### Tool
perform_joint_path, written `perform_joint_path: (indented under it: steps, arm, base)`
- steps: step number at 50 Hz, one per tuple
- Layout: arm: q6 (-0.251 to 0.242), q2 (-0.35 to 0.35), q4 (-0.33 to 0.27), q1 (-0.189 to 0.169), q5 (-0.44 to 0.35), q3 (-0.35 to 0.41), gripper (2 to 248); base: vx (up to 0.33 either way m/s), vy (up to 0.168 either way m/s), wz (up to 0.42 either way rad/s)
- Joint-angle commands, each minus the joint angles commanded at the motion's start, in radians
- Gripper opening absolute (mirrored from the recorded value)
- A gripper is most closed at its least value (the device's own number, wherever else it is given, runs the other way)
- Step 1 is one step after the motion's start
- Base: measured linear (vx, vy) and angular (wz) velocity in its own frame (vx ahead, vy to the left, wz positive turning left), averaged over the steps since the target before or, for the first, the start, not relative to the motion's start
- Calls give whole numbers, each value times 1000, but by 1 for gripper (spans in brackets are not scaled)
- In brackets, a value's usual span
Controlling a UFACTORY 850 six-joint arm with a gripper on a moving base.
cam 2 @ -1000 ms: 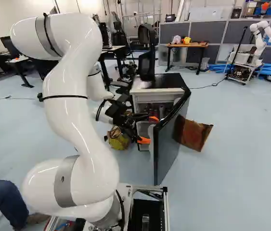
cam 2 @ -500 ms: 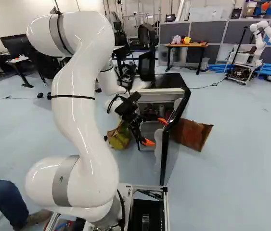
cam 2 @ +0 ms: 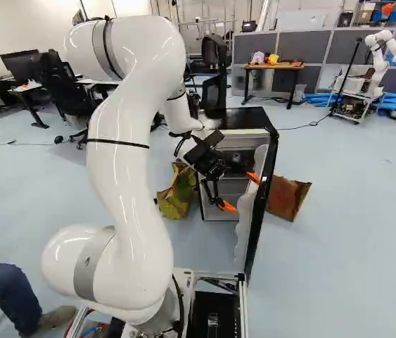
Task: Grab a drink from the fridge
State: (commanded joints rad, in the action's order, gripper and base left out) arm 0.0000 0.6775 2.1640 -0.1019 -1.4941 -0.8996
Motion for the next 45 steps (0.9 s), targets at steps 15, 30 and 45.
perform_joint_path:
  steps: [15, 30, 45]
  arm:
    - [0, 13, 0, -82, 9, -62, 247]
    - [0, 29, 0, -158, 20, -127, 247]
    - [0, 49, 0, -227, 33, -193, 247]
  base:
    - [0, 0, 0]
    - [0, 0, 0]
    - [0, 0, 0]
